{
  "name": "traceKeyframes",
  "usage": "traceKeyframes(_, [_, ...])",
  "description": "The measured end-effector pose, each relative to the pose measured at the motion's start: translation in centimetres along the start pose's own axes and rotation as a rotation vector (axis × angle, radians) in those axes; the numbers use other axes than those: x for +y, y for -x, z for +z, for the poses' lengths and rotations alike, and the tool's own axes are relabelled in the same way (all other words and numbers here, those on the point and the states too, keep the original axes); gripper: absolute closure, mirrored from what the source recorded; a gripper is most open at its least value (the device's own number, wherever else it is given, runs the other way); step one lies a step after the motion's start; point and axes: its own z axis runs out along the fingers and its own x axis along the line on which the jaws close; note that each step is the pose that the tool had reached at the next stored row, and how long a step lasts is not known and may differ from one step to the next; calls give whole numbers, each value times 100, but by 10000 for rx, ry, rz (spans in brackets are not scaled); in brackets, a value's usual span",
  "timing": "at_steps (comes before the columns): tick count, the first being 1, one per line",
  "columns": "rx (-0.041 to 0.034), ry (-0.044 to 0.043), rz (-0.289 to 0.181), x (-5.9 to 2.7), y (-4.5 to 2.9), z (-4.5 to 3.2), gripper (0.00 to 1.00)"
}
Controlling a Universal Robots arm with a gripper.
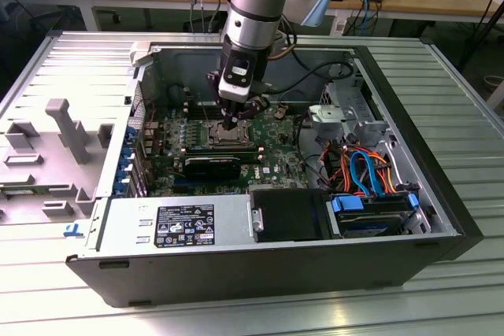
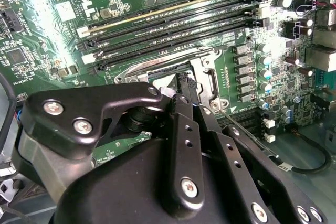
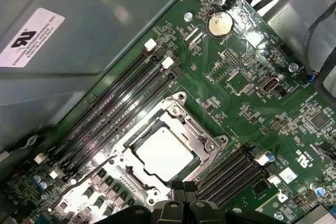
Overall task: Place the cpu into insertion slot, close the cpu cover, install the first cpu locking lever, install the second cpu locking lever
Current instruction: 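Install the first cpu locking lever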
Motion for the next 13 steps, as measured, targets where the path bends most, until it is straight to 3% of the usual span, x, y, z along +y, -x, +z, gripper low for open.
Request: traceKeyframes(13, [-34,-12,-203,0,0,0,89])
